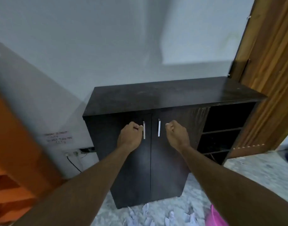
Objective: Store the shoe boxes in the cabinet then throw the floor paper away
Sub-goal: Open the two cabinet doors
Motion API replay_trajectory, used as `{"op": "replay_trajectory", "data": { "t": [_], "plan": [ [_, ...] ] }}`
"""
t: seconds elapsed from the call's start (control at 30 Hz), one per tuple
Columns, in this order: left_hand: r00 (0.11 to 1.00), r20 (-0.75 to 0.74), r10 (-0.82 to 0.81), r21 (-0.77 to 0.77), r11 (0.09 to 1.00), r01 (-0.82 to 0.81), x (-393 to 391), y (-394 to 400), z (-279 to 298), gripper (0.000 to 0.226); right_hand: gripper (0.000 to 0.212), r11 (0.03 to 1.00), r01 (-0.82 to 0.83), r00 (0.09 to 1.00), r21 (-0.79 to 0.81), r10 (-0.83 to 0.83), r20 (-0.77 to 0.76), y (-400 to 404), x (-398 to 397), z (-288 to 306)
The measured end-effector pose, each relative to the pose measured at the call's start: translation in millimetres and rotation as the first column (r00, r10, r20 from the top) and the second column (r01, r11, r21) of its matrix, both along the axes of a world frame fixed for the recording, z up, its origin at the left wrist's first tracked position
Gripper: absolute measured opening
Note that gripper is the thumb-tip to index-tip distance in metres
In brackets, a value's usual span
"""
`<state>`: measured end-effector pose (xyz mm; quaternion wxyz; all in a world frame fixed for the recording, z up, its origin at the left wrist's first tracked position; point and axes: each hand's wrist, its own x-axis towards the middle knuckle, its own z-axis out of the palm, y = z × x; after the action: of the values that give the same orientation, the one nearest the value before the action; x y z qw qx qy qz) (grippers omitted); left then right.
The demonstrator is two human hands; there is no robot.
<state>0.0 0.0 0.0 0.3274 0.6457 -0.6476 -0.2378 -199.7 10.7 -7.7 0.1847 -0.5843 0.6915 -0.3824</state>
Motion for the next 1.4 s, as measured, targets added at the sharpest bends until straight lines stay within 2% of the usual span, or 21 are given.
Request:
{"op": "replay_trajectory", "data": {
  "t": [0.07,0.17,0.33,0.43,0.53,0.83,1.0,1.13,1.2,1.4],
  "plan": [
    [0.992,-0.1,0.072,0.129,0.99,-0.059,-4.0,-27.2,-7.1,0.027,0.029,0.997,0.053,0.998,0.06,-0.056,0.038,-27.7,8.8,-11.1],
    [0.982,-0.152,0.11,0.205,0.976,-0.078,-9.1,-62.4,-20.9,0.032,0.031,0.989,0.102,0.993,0.103,-0.108,0.051,-67.0,22.1,-28.7],
    [0.994,-0.091,0.053,0.283,0.959,-0.025,-23.7,-101.0,-37.3,0.059,0.046,0.977,0.127,0.988,0.174,-0.139,0.062,-112.2,30.1,-51.8],
    [0.96,-0.265,0.086,0.299,0.954,-0.002,-34.1,-109.0,-55.2,0.051,0.049,0.973,0.119,0.988,0.197,-0.136,0.076,-127.6,28.8,-60.5],
    [0.924,-0.349,0.159,0.264,0.962,-0.066,-42.0,-108.2,-66.6,0.042,0.051,0.971,0.118,0.982,0.208,-0.145,0.121,-140.9,25.1,-67.7],
    [0.917,-0.329,0.225,0.212,0.964,-0.16,-45.0,-59.1,-72.7,0.054,0.052,0.963,0.044,0.965,0.265,-0.109,0.237,-146.0,16.1,-65.2],
    [0.883,-0.353,0.308,0.189,0.948,-0.255,-46.7,-19.5,-76.6,0.052,0.05,0.951,-0.052,0.953,0.305,-0.044,0.299,-145.9,7.6,-61.4],
    [0.857,-0.41,0.312,0.147,0.95,-0.275,-35.8,14.8,-85.7,0.052,0.053,0.958,-0.067,0.96,0.28,-0.015,0.28,-140.5,5.5,-63.0],
    [0.848,-0.437,0.3,0.116,0.954,-0.278,-29.1,32.7,-88.0,0.052,0.055,0.963,-0.048,0.975,0.267,-0.013,0.223,-130.6,5.5,-63.6],
    [0.863,-0.418,0.282,0.049,0.956,-0.289,-4.4,75.6,-92.5,0.05,0.052,0.966,-0.075,0.989,0.248,0.041,0.14,-81.4,-9.3,-68.7]
  ]
}}
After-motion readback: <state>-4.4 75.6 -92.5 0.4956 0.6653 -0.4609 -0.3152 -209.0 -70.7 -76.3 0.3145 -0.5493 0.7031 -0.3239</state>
